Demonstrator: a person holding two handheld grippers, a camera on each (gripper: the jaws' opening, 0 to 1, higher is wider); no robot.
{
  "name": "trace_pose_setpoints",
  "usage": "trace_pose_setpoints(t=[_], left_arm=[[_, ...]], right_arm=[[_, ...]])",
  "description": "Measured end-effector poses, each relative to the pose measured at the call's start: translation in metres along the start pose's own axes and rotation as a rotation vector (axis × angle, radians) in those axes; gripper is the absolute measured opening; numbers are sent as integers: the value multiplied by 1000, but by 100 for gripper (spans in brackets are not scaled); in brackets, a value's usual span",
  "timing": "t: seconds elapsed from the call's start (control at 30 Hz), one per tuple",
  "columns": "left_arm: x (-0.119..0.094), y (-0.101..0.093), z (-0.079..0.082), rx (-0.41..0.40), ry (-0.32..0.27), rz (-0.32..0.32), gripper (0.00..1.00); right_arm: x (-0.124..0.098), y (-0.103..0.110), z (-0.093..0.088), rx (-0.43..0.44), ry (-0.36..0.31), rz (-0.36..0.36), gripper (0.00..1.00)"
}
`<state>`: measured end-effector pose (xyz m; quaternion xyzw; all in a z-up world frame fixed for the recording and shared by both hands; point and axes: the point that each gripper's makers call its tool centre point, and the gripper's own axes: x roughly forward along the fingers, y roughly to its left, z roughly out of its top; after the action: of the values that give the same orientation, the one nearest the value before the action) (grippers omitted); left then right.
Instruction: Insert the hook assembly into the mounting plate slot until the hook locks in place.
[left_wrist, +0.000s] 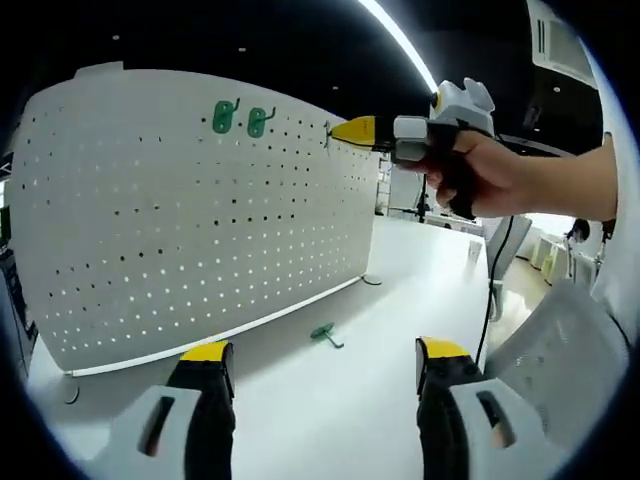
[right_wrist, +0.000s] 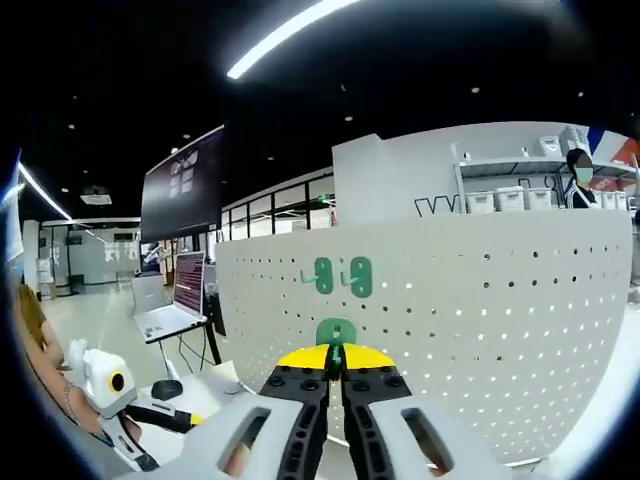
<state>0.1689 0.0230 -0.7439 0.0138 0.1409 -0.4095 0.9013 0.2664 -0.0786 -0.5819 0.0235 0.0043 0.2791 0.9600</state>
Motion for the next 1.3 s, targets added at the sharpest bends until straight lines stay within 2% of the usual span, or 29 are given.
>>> trace_pose_setpoints(t=[0.73,1.3], left_arm=[[0,-7,-15,-8,16,-15,75],[0,-7,-18,-5,19,-13,73]], right_arm=[[16,-37,19,-45,-9,-140,0],[33,-51,32,-81,-49,-200,0]])
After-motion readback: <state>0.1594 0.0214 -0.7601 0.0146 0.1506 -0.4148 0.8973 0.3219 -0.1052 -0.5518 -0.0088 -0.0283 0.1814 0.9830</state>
